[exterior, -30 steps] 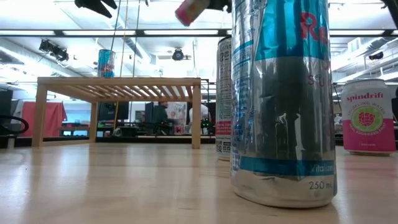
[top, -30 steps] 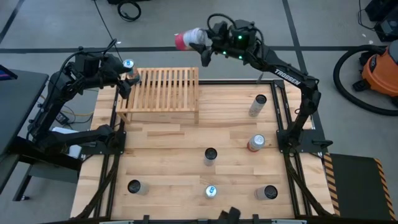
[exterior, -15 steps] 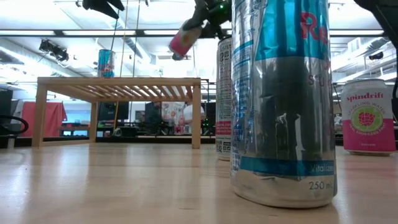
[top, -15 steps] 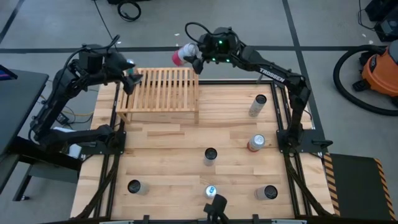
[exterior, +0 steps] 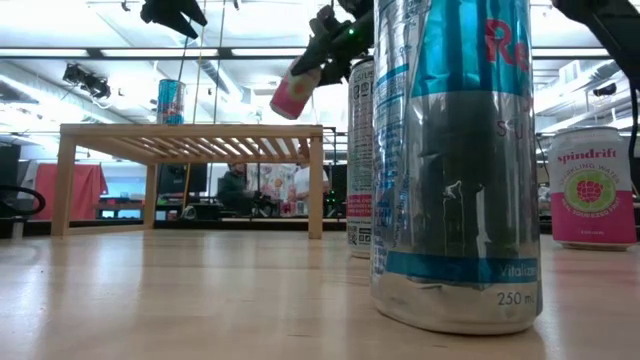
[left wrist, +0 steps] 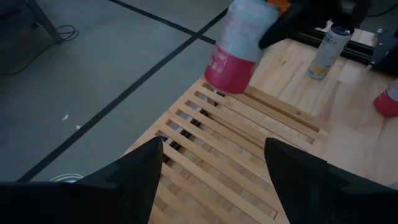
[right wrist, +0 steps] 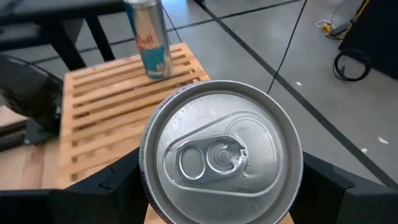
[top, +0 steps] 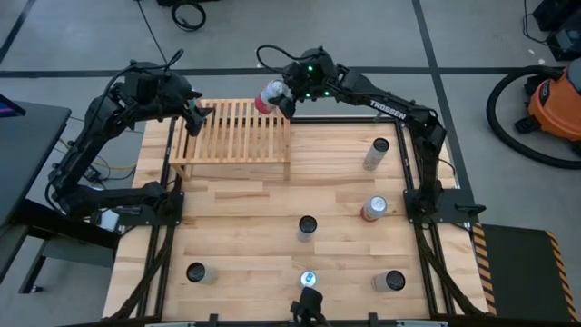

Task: Place canned beverage on shelf
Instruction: Put the left pink and white soda can on the shelf aligned with the blue soda can

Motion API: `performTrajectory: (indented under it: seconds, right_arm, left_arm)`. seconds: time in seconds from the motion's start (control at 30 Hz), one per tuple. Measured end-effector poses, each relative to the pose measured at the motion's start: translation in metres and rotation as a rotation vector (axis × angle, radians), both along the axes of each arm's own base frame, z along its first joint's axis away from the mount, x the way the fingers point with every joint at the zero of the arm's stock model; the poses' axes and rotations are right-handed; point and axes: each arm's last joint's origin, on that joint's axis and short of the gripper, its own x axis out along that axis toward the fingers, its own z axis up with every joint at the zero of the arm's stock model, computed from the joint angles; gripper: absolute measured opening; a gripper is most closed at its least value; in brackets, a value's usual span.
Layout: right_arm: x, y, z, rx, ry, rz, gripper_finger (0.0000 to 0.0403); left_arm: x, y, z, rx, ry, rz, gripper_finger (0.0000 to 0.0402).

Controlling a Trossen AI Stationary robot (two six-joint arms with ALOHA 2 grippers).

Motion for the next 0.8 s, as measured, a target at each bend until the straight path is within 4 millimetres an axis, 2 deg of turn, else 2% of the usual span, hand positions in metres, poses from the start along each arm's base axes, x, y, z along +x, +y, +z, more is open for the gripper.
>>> performTrajectory:
  seconds: [0.27,0.6,0.8]
  right_arm:
    - [0.013,0.003,-0.013,-0.005,0.022,0.048,0.0293]
    - [0.012,-0.005,-0.024,-0.020,0.088,0.022,0.0293]
    - [0.011,-0.005,-0.022,-0.043,0.084,0.032,0.0306]
  left_arm:
    - [0.000,0.000,0.000,-0.001,-0.002,0.001,0.0281]
    - [0.000,0.000,0.000,0.000,0.003,-0.002,0.0281]
    - [0.000,0.000,0.000,0.000,0.004,-0.002,0.0281]
